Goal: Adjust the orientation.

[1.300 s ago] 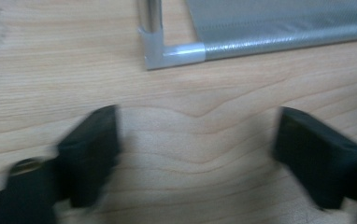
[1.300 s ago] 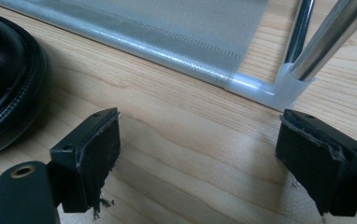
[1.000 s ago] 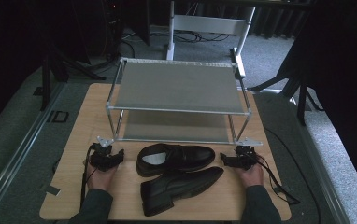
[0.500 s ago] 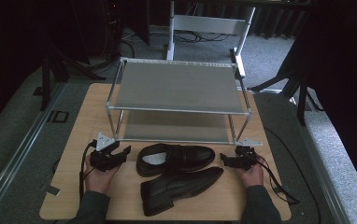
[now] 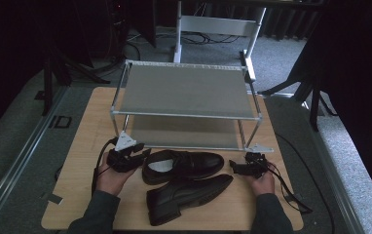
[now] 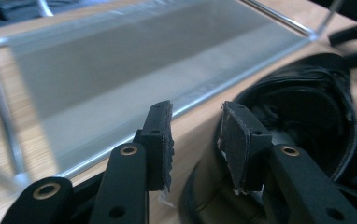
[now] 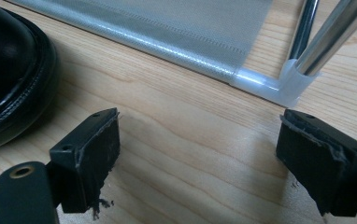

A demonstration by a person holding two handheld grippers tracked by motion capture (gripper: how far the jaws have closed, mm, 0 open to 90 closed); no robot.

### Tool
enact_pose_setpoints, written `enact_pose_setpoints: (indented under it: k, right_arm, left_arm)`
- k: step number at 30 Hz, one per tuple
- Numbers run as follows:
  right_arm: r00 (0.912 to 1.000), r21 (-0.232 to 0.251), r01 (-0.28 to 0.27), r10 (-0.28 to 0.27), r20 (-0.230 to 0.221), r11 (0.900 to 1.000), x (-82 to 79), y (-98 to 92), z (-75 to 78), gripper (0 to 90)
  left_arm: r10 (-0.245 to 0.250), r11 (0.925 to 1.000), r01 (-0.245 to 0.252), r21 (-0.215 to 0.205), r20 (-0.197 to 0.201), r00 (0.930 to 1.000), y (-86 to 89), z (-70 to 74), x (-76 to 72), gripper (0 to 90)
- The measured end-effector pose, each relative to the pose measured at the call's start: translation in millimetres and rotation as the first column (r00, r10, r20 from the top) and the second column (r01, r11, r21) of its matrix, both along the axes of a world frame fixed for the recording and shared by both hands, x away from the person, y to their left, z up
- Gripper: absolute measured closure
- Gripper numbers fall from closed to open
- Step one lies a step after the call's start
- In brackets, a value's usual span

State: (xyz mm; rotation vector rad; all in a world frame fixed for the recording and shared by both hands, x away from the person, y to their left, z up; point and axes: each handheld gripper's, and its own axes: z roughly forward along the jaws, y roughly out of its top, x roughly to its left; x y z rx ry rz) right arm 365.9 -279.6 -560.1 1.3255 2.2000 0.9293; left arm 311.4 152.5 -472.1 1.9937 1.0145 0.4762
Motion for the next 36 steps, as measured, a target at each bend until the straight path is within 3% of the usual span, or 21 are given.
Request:
enact_pose_setpoints:
  k: [1,7,11,16,19,20,24,26,30,33,36]
  right_arm:
    - [1.0,0.0,0.0,0.0,0.0,1.0,0.0,0.0,0.0,13.3]
    - [1.0,0.0,-0.002,0.002,0.0,1.0,0.1,0.0,0.0,13.2]
    - [1.0,0.0,-0.003,0.003,0.0,1.0,0.2,-0.1,0.0,13.3]
    - [1.0,0.001,-0.004,0.004,0.0,1.0,0.2,-0.1,0.0,13.3]
    - [1.0,0.0,-0.005,0.005,-0.001,1.0,0.4,-0.2,0.1,13.3]
    - [1.0,0.0,-0.006,0.006,-0.001,1.0,0.4,-0.2,0.1,13.3]
    - [1.0,0.0,-0.006,0.006,-0.001,1.0,0.5,-0.2,0.1,13.3]
    - [1.0,0.0,-0.006,0.006,-0.001,1.0,0.5,-0.2,0.1,13.3]
    - [1.0,0.0,-0.007,0.007,-0.001,1.0,0.5,-0.2,0.1,13.3]
    - [1.0,0.0,-0.007,0.007,-0.001,1.0,0.5,-0.3,0.1,13.3]
    - [1.0,0.0,-0.007,0.007,-0.001,1.0,0.5,-0.3,0.1,13.3]
  left_arm:
    - [-0.029,0.9978,0.031,0.058,-0.025,0.9993,-10.8,-0.9,8.2,66.2]
    - [-0.086,0.9908,0.094,0.097,-0.085,0.9927,-24.9,-5.6,21.0,64.7]
    - [-0.127,0.9829,0.141,0.119,-0.12,0.9847,-32.7,-7.3,28.5,65.0]
    - [-0.171,0.9655,0.198,0.169,-0.16,0.9722,-41.7,-6.3,37.6,68.2]
    - [-0.198,0.9526,0.236,0.192,-0.2,0.9597,-45.8,-6.4,44.4,68.0]
    - [-0.197,0.9501,0.238,0.202,-0.202,0.9594,-46.2,-6.5,45.9,70.2]
    - [-0.223,0.9427,0.27,0.196,-0.232,0.9467,-46.2,-6.5,52.9,75.0]
    - [-0.231,0.9371,0.28,0.208,-0.23,0.9454,-46.4,-5.7,52.8,78.2]
    - [-0.23,0.9421,0.276,0.19,-0.232,0.9451,-45.1,-5.7,52.3,84.9]
    - [-0.218,0.9533,0.26,0.153,-0.248,0.9439,-41.7,-5.4,51.0,85.5]
    - [-0.196,0.9668,0.227,0.118,-0.23,0.9534,-35.2,-2.2,47.4,85.7]
